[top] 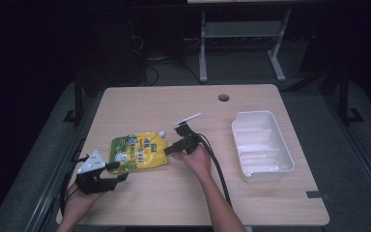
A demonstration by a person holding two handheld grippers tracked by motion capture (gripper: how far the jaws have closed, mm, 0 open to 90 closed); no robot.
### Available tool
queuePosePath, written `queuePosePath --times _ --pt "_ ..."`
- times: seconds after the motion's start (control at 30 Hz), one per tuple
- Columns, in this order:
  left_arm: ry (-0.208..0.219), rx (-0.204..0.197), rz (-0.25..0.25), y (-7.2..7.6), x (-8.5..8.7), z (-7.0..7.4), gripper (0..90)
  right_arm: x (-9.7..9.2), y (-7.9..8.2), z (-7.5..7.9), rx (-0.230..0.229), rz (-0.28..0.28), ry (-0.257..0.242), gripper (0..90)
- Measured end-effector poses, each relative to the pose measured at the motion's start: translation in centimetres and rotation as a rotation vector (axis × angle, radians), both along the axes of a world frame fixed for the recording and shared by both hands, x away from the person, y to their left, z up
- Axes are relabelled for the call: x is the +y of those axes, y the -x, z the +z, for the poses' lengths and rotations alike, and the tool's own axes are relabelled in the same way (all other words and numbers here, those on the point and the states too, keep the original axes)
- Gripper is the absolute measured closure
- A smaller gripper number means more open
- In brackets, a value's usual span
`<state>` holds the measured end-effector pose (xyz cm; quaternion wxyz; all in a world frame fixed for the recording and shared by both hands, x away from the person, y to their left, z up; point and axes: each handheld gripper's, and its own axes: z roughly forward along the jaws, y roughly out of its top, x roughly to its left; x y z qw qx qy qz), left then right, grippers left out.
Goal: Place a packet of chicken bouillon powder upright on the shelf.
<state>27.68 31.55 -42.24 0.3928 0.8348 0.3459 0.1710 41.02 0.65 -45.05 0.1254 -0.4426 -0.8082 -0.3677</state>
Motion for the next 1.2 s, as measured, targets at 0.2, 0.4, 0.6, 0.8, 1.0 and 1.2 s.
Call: queuePosePath --times 0.2,0.4,0.6,0.8,1.0,1.2 --pt "-0.047 0.026 0.120 -2.5 1.2 -0.3 69.9 0.4 0.0 -0.1 0.005 -0.008 0.009 53.5" --pt "-0.103 0.068 0.153 -4.2 1.1 -1.2 75.0 1.1 -0.2 -0.3 0.016 -0.020 0.026 49.1" --pt "-0.136 0.102 0.150 -4.8 0.4 -2.1 75.6 1.8 -0.3 -0.7 0.024 -0.020 0.040 49.8" --pt "-0.107 0.107 0.154 -4.9 0.7 -2.3 76.2 1.8 -0.2 -1.1 0.046 -0.023 0.024 55.0" --pt "-0.104 0.107 0.159 -4.9 0.7 -2.4 76.3 2.0 0.1 -0.9 0.040 -0.003 -0.008 61.7" --pt "-0.103 0.104 0.158 -4.9 0.7 -2.4 77.0 1.9 0.2 -0.3 0.028 -0.001 -0.073 65.3"
